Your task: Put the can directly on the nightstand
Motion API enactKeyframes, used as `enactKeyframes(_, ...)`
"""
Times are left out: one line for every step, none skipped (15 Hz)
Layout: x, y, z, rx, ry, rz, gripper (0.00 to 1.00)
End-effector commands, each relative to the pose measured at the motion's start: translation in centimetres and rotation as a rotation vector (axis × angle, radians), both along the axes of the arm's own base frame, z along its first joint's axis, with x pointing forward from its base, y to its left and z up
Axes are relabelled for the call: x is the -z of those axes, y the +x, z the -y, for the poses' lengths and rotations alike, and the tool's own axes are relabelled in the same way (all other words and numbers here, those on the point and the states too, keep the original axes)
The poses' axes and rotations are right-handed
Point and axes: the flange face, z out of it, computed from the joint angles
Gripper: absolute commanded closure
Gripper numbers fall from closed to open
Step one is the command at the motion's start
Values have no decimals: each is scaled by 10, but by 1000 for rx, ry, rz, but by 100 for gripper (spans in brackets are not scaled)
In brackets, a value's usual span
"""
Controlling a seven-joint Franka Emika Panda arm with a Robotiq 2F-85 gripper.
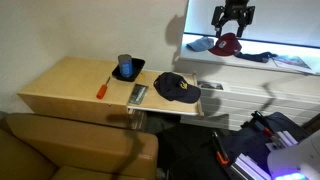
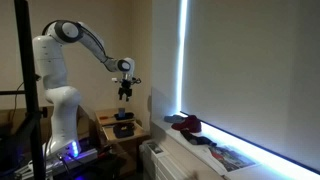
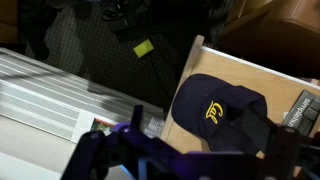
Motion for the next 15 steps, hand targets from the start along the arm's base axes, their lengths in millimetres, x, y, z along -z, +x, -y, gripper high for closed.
enactKeyframes(0, 0, 0, 0, 0, -1, 0)
enactKeyframes(17, 6, -10, -8, 2, -23, 0)
enactKeyframes(31, 10, -34, -43, 17, -33, 0)
enactKeyframes(42, 15, -68, -96, 27, -36, 0)
enactKeyframes(42, 16, -90, -158, 29, -23, 0)
enactKeyframes(46, 20, -117, -216, 36, -5, 0)
enactKeyframes(48, 26, -148, -270, 31, 23, 0)
enactKeyframes(52, 33, -181, -320, 21, 59, 0)
enactKeyframes(52, 42, -209, -346, 20, 85, 0)
enactKeyframes(52, 54, -234, -363, 7, 120, 0)
enactKeyframes(52, 65, -258, -374, 1, 147, 0)
enactKeyframes(43, 65, -276, -374, 1, 159, 0)
enactKeyframes(33, 66, -285, -381, 6, 175, 0)
enactKeyframes(41, 50, -272, -376, 5, 154, 0)
enactKeyframes(37, 56, -284, -381, 11, 167, 0)
